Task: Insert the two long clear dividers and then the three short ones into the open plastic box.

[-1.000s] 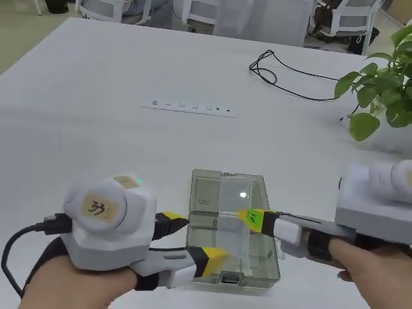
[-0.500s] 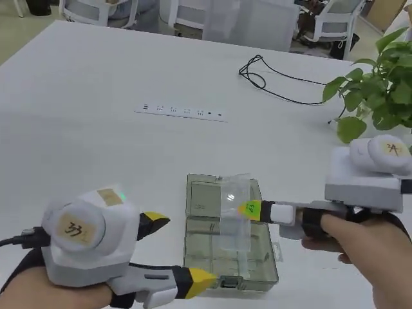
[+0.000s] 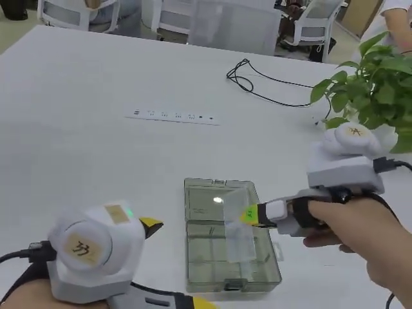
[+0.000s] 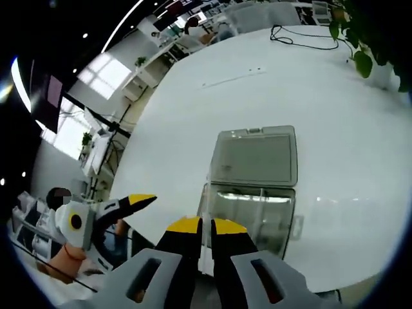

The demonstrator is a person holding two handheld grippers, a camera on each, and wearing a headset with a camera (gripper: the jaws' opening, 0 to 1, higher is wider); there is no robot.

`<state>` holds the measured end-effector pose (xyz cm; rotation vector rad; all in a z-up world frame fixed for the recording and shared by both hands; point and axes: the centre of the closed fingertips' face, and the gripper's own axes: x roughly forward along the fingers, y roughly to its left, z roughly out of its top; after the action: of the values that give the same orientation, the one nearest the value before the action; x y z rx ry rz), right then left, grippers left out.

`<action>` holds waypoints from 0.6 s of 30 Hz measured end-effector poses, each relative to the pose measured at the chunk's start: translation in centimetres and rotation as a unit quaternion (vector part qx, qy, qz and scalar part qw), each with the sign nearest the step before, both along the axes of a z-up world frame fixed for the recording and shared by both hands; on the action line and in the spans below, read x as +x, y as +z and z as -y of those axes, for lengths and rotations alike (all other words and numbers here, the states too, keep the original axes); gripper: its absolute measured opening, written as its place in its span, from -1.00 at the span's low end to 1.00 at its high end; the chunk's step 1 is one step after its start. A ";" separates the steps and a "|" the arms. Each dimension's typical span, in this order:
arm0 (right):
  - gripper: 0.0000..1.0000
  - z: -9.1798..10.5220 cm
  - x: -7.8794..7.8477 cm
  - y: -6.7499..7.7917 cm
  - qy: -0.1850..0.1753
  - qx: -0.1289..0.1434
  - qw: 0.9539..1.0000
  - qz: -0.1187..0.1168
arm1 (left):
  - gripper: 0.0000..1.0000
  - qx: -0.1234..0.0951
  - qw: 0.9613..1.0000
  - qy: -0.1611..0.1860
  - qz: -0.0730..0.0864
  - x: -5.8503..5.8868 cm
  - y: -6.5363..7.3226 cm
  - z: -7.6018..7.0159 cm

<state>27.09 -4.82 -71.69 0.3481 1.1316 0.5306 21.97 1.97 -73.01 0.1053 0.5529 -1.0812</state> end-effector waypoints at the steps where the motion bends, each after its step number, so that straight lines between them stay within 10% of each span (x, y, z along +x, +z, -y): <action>1: -0.87 0.0 0.1 -0.3 -0.001 -0.002 1.000 -0.006 | 0.97 0.000 1.000 -0.003 0.001 0.0 0.0 0.0; 18: -0.87 -0.3 0.0 -5.0 -0.025 -0.035 0.996 -0.078 | 0.96 -0.017 1.000 -0.023 -0.006 0.2 -0.9 0.0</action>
<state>27.07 -4.56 -76.70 0.3615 1.2865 0.4247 22.21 1.93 -73.91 0.0817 0.5443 -1.1373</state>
